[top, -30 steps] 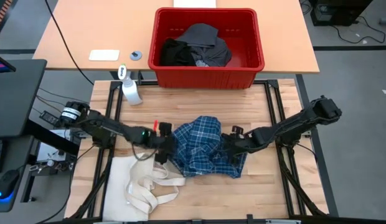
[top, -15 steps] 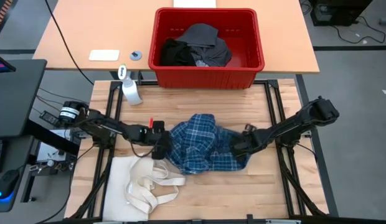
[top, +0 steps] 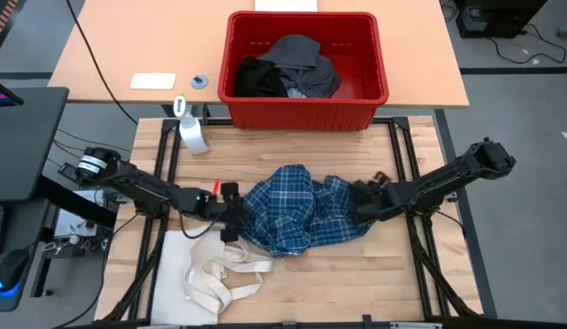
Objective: Fold Laundry from Bin
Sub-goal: Fold the blue pants
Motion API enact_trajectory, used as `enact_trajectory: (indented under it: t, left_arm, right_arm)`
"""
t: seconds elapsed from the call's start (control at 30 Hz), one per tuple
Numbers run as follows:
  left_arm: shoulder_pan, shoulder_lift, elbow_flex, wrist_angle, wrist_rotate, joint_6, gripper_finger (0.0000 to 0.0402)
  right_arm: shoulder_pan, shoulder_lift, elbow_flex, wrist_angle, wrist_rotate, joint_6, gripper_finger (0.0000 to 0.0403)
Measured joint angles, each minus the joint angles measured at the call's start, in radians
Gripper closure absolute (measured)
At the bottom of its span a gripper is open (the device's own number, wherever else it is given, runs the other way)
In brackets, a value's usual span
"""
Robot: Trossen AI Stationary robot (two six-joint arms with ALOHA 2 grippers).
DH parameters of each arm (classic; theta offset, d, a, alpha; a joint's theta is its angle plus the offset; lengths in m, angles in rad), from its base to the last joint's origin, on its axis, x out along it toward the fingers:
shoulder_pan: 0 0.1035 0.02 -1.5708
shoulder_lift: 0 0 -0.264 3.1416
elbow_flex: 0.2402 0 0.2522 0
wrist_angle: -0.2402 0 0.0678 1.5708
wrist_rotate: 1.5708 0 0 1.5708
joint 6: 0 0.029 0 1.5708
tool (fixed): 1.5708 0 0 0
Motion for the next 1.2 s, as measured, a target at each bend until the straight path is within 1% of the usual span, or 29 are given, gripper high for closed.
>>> enact_trajectory:
  t: [0.07, 0.13, 0.27, 0.37, 0.43, 0.53, 0.63, 0.77, 0.83, 0.9, 0.97, 1.0, 1.07, 1.2]
  left_arm:
    - [0.007, -0.007, 0.001, 0.011, -0.001, 0.02, 0.013]
    - [0.016, -0.006, 0.001, 0.04, -0.001, 0.041, 0.013]
    - [0.046, 0.021, 0.001, 0.131, 0.003, 0.111, 0.013]
    - [0.077, 0.055, 0.001, 0.17, 0.028, 0.144, 0.013]
    - [0.101, 0.083, 0.0, 0.17, 0.036, 0.149, 0.013]
    - [0.136, 0.126, -0.002, 0.17, 0.036, 0.133, 0.013]
    - [0.154, 0.16, 0.001, 0.178, 0.065, 0.084, 0.013]
    - [0.144, 0.168, 0.003, 0.172, 0.061, 0.026, 0.013]
    - [0.134, 0.165, 0.003, 0.16, 0.037, 0.002, 0.013]
    - [0.123, 0.158, 0.001, 0.126, 0.009, -0.019, 0.013]
    - [0.114, 0.158, 0.002, 0.111, -0.014, -0.037, 0.013]
    - [0.11, 0.158, 0.002, 0.097, -0.028, -0.046, 0.013]
    - [0.1, 0.158, 0.002, 0.077, -0.054, -0.052, 0.013]
    - [0.079, 0.142, -0.001, 0.058, -0.064, -0.054, 0.013]
  right_arm:
    - [-0.025, 0.002, 0.0, 0.164, -0.01, -0.124, 0.0193]
    - [-0.06, 0.024, 0.001, 0.294, -0.043, -0.233, 0.0193]
    - [-0.144, 0.122, 0.001, 0.428, -0.124, -0.372, 0.0193]
    - [-0.19, 0.216, 0.001, 0.483, -0.181, -0.426, 0.0193]
    - [-0.208, 0.273, 0.001, 0.476, -0.203, -0.435, 0.0193]
    - [-0.231, 0.321, 0.009, 0.443, -0.199, -0.425, 0.0195]
    - [-0.246, 0.325, 0.009, 0.379, -0.141, -0.36, 0.0195]
    - [-0.255, 0.268, 0.0, 0.241, -0.054, -0.229, 0.0195]
    - [-0.259, 0.219, -0.001, 0.147, 0.001, -0.147, 0.0196]
    - [-0.265, 0.17, 0.0, 0.015, 0.053, -0.068, 0.0195]
    - [-0.268, 0.122, -0.002, -0.097, 0.088, -0.003, 0.0196]
    - [-0.266, 0.097, -0.002, -0.125, 0.098, 0.012, 0.0196]
    - [-0.246, 0.047, -0.001, -0.128, 0.097, -0.01, 0.0196]
    - [-0.212, -0.015, 0.0, 0.048, 0.029, -0.164, 0.0195]
